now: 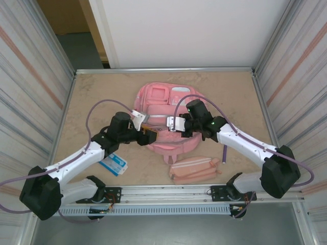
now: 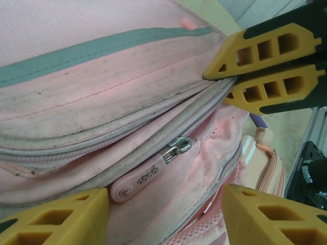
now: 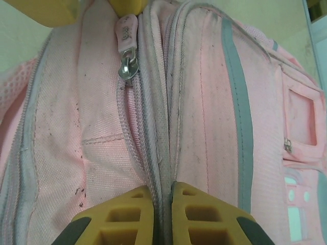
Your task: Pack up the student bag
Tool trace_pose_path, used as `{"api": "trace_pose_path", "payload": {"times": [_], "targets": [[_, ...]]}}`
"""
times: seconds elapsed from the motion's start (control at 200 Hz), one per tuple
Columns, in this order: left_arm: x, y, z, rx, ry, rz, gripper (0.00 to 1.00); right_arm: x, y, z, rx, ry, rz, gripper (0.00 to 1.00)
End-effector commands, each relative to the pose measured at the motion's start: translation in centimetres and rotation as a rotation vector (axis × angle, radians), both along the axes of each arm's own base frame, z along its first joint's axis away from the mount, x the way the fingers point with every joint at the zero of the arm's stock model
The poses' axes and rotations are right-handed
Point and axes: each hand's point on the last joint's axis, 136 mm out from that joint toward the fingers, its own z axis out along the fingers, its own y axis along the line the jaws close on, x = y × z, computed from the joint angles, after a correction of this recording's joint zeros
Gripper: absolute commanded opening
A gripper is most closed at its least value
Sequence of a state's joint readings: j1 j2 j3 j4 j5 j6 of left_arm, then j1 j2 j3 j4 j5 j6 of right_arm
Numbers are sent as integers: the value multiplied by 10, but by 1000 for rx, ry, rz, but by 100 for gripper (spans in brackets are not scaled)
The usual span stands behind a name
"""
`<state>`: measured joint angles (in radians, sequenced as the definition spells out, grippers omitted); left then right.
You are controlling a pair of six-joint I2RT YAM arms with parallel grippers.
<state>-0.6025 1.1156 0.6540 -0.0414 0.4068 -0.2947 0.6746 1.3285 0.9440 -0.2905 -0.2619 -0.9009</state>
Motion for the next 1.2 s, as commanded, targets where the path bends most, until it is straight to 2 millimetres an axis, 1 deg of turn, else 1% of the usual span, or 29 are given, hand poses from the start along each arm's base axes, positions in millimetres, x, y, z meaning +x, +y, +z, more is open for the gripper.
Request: {"api": "trace_pose_path", "payload": {"times": [0.0, 0.06, 0.13, 0.2, 0.276, 0.396, 0.471, 0.536, 0.656, 0.792, 0.832, 0.872, 0.987, 1.072, 1.127, 1.198], "targets": [[6, 16, -2, 26, 81, 131, 61, -7, 18, 48, 151, -27, 62, 0], [4, 18, 0, 11, 93, 138, 63, -8, 19, 49, 156, -19, 65, 0], [-2, 11, 6, -33, 108, 89, 62, -8, 20, 51, 162, -18, 69, 0], [-10, -1, 11, -87, 131, 13, 59, -9, 21, 54, 168, -19, 76, 0], [-15, -13, 14, -128, 159, -59, 51, -11, 22, 58, 186, -19, 81, 0], [-14, -20, 15, -129, 213, -79, 45, -11, 26, 61, 207, -12, 92, 0], [-15, -25, 20, -155, 212, -112, 37, -12, 28, 62, 206, -10, 97, 0], [-16, -30, 26, -178, 216, -138, 34, -13, 29, 60, 201, -10, 97, 0], [-19, -34, 36, -217, 198, -177, 34, -14, 30, 58, 197, -2, 103, 0], [-17, -33, 27, -199, 210, -160, 33, -14, 30, 56, 194, -2, 101, 0], [-16, -32, 21, -175, 225, -145, 36, -13, 30, 56, 194, -5, 99, 0], [-13, -28, 14, -146, 235, -108, 39, -12, 29, 56, 192, -8, 95, 0], [-1, -17, -8, -64, 264, 26, 42, -9, 30, 56, 189, -13, 80, 0], [3, -12, -14, -34, 286, 94, 42, -8, 33, 57, 200, -16, 74, 0], [5, -8, -18, 3, 267, 140, 45, -7, 35, 57, 204, -17, 72, 0], [6, -8, -21, 43, 234, 176, 46, -6, 39, 57, 199, -26, 62, 0]]}}
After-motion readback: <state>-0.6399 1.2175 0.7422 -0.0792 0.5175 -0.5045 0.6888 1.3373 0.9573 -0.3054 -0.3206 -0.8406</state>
